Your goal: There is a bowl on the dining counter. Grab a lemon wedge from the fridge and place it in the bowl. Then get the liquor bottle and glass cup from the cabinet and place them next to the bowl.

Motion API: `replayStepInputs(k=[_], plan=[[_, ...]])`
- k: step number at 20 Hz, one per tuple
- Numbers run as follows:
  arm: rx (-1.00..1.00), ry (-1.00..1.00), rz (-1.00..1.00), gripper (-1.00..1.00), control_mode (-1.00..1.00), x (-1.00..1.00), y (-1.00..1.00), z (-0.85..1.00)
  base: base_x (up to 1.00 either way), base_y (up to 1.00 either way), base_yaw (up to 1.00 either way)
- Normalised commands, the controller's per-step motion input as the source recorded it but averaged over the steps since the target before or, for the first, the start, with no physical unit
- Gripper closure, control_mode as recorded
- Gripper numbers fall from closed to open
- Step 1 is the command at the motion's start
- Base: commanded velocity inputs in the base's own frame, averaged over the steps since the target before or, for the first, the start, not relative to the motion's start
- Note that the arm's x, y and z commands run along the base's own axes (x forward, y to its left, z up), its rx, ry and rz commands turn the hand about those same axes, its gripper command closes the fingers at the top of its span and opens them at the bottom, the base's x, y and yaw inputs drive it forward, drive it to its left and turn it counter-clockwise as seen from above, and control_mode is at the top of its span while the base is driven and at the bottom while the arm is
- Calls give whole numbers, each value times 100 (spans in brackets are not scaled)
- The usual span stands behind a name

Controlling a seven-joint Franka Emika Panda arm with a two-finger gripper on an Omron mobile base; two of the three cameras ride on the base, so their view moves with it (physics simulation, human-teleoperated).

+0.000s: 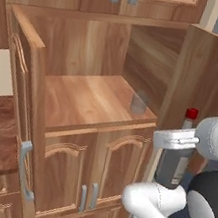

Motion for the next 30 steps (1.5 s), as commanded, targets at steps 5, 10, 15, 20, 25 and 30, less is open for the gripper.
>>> replayStepInputs(k=[5, 10, 15, 20, 25, 30], plan=[[0, 0, 0, 100, 100, 0, 0, 0, -72, 0, 1], [0, 0, 0, 100, 100, 0, 0, 0, -3, 15, 32], [0, 0, 0, 100, 100, 0, 0, 0, 4, 24, 69], [0, 0, 0, 100, 100, 0, 0, 0, -1, 9, 80], [0, 0, 0, 100, 100, 0, 0, 0, 0, 2, 81], [0, 0, 0, 100, 100, 0, 0, 0, 27, 27, 75]])
